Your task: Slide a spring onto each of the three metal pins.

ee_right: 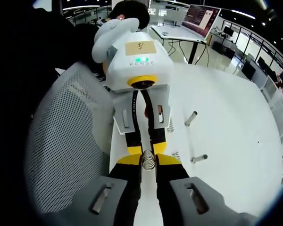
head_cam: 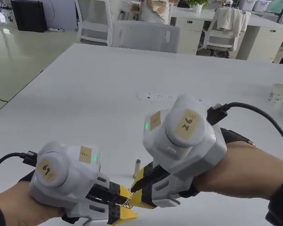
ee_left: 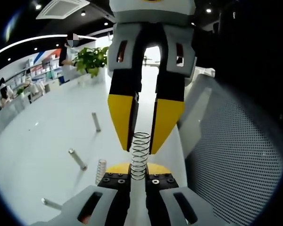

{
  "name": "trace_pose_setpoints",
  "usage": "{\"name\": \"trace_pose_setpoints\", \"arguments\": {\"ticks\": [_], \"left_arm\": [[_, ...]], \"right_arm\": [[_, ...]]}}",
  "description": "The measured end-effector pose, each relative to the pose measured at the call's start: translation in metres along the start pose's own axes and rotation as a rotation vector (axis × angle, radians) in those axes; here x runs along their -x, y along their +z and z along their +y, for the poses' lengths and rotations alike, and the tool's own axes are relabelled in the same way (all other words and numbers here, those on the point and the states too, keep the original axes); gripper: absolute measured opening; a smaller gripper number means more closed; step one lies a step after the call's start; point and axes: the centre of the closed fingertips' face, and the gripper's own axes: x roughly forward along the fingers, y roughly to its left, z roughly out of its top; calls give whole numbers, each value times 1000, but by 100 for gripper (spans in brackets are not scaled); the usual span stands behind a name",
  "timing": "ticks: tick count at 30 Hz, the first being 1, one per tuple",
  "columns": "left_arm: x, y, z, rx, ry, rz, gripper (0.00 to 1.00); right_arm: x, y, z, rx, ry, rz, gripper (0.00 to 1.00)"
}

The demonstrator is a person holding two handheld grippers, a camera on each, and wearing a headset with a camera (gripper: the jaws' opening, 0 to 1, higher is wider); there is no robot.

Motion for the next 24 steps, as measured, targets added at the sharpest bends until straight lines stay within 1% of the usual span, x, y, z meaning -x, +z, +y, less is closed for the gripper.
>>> {"name": "trace_pose_setpoints", "arguments": {"ticks": [3,8,15,16,24], "left_arm": [[0,-1,1,3,2,1,2],[1,1,1,4,1,-7,2],[2,11,-1,-1,-4,-36,2],[1,10,-1,-6,-2,-29,2],[1,8,-3,-8,-11,-25,3]], "right_arm": [[-3,-2,2,-9,10,3,12],[-7,-7,0,-17,8,13,11],[-9,-10,0,-29,12,18,9],[-9,-10,0,-30,11,19,9],[-10,-12,2,-47,24,27,8]]}}
